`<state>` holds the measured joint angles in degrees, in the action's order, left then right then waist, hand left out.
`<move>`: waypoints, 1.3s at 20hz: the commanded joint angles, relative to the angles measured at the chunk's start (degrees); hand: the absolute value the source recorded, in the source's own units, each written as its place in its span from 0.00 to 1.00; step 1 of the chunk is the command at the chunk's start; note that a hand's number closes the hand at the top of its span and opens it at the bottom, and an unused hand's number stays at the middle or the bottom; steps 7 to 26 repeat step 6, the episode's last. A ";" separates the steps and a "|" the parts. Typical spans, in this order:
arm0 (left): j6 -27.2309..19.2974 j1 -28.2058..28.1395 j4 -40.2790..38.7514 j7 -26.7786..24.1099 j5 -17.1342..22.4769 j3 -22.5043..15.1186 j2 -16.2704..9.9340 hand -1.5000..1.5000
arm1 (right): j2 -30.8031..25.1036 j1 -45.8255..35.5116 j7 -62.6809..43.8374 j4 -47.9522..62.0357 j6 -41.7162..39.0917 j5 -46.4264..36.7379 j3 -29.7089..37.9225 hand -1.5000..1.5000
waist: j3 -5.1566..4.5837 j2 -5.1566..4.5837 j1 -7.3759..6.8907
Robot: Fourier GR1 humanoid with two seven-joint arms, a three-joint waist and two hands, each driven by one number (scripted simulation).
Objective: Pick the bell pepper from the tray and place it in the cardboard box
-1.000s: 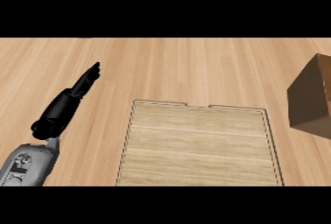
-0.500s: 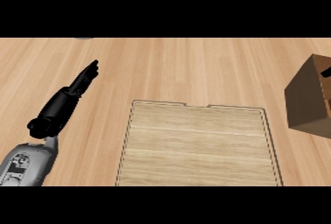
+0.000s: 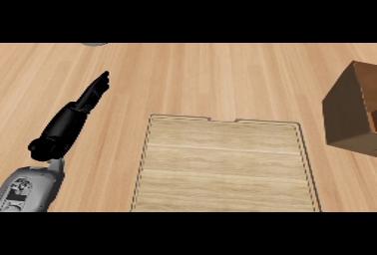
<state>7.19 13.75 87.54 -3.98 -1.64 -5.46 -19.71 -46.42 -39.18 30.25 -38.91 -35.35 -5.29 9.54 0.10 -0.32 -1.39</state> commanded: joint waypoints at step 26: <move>-0.38 2.30 -0.41 1.29 -0.95 -0.87 1.91 0.50 | -4.87 -8.28 -6.79 19.41 -10.04 11.48 11.07 0.00 | 0.15 -0.82 -1.11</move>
